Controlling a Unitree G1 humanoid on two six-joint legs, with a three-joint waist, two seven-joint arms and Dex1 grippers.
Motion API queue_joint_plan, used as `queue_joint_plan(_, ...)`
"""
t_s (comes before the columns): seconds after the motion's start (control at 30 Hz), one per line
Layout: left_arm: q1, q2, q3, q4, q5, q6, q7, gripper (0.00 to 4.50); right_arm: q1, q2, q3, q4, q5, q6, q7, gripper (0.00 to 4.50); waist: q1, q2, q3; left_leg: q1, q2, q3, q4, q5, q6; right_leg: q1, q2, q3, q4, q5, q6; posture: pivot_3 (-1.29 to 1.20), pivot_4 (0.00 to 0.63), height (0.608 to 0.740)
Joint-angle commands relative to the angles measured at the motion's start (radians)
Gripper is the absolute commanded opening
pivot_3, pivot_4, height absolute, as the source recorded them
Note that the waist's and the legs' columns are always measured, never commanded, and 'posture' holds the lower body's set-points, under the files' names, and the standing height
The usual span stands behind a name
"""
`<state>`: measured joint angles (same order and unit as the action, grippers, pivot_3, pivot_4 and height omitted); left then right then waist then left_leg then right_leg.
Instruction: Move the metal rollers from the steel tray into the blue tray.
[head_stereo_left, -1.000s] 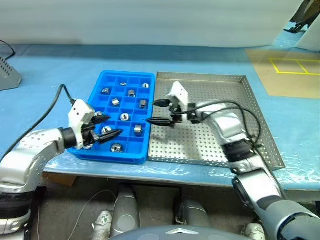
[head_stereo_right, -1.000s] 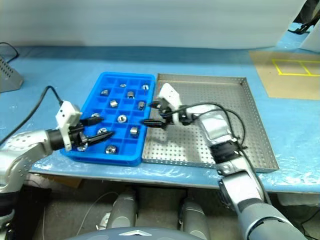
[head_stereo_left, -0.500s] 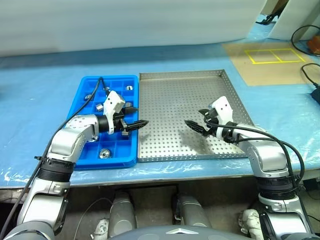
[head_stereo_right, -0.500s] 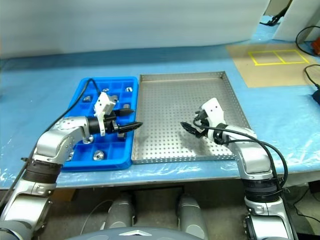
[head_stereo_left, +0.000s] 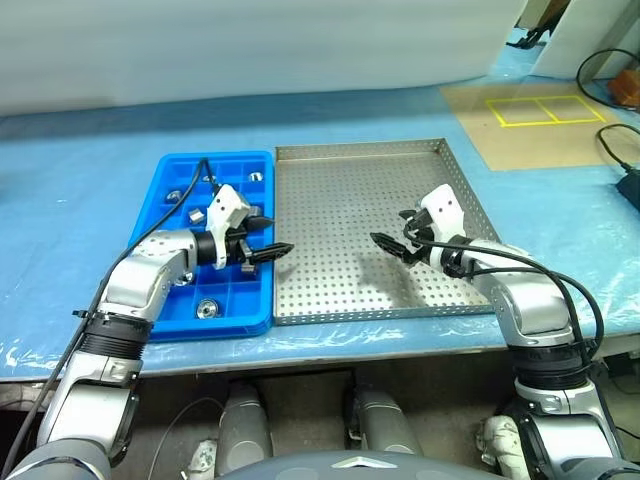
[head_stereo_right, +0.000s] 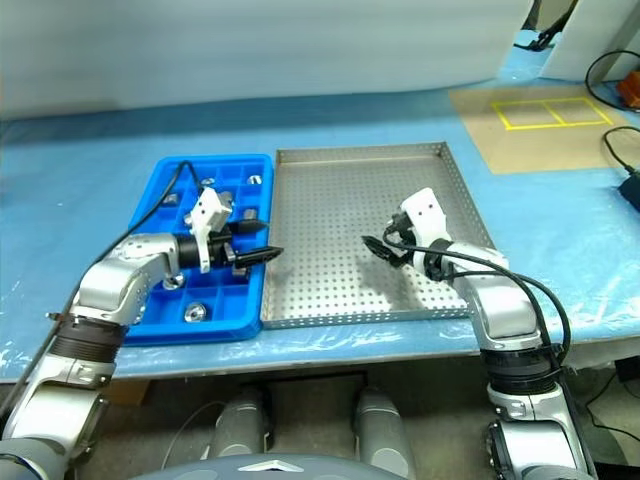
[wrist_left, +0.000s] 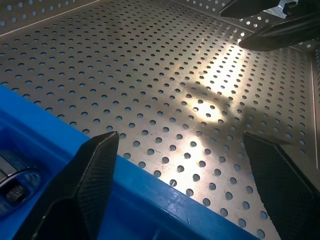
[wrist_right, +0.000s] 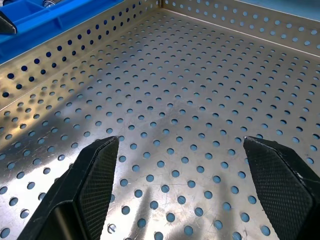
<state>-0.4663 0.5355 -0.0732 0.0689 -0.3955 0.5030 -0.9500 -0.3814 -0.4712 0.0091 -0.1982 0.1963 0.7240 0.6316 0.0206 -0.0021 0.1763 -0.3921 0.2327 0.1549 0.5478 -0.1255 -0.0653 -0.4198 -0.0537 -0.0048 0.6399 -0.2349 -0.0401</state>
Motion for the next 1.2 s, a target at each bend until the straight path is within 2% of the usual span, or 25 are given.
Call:
queue_joint_plan(0.03, 0.026, 0.012, 0.031, -0.064, -0.015, 0.014, 0.013, 4.14, -0.015, -0.005, 0.018, -0.010, 0.015, -0.024, 0.016, 4.13, 0.002, 0.000, 0.000, 0.000, 0.000, 0.000, 0.000, 0.000, 0.000, 0.000, 0.000, 0.000, 0.000, 0.000, 0.000, -0.18, 0.150, 0.740)
queue_joint_plan(0.57, 0.107, 0.000, 0.060, -0.145, -0.030, 0.028, 0.068, 4.14, -0.073, -0.015, 0.056, 0.050, 0.010, -0.048, 0.060, 4.13, 0.026, 0.000, 0.000, 0.000, 0.000, 0.000, 0.000, -0.001, 0.002, 0.000, 0.000, 0.000, 0.000, 0.000, 0.000, -0.12, 0.150, 0.740)
queue_joint_plan(1.2, 0.030, -0.007, 0.036, -0.070, -0.013, 0.007, 0.024, 4.14, -0.040, -0.023, 0.036, 0.030, 0.014, -0.056, 0.024, 4.13, 0.023, 0.000, 0.000, 0.000, 0.000, 0.001, 0.000, -0.001, 0.002, 0.000, 0.000, 0.000, -0.001, 0.000, 0.000, -0.19, 0.150, 0.740)
